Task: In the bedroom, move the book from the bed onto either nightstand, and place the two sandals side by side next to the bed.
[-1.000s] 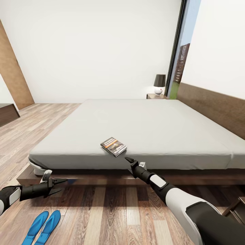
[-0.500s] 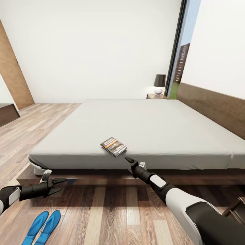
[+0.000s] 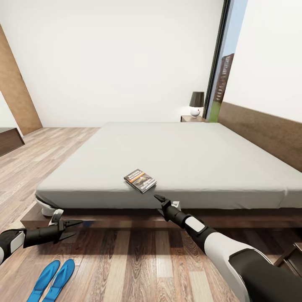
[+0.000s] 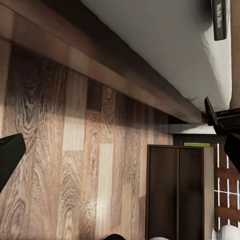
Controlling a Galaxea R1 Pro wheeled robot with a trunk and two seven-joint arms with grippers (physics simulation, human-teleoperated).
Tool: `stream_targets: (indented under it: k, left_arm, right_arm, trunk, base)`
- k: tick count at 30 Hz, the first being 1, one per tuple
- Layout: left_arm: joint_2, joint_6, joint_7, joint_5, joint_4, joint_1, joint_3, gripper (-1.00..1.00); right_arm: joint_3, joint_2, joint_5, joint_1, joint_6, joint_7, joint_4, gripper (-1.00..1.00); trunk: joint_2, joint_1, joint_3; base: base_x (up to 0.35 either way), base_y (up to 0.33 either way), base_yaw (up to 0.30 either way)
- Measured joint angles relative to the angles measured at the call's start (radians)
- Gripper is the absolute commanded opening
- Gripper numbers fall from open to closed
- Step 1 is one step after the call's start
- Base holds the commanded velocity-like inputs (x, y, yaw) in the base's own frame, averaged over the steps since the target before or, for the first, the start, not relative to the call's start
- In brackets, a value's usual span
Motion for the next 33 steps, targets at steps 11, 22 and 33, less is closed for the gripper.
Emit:
stream_targets:
  k: [11,22,33]
  left_arm:
    - [0.0,0.0,-0.001,0.0,0.0,0.0,0.0,1.0]
    - [0.0,0.002,-0.001,0.0,0.0,0.001,0.0,1.0]
    - [0.004,0.028,-0.037,-0.004,0.001,0.005,-0.002,1.0]
  right_arm:
    - [0.0,0.0,-0.001,0.0,0.0,0.0,0.001,1.0]
    - [0.0,0.0,-0.002,0.0,0.001,0.0,0.002,1.0]
    - [0.001,0.001,-0.002,0.001,0.001,0.0,0.007,1.0]
  trunk:
    - [0.0,0.0,0.0]
    - [0.0,0.0,0.0]
    - [0.0,0.0,0.0]
  base:
    - [0.074,0.043,0.0]
    - [0.039,0.03,0.0]
    - [0.003,0.002,0.0]
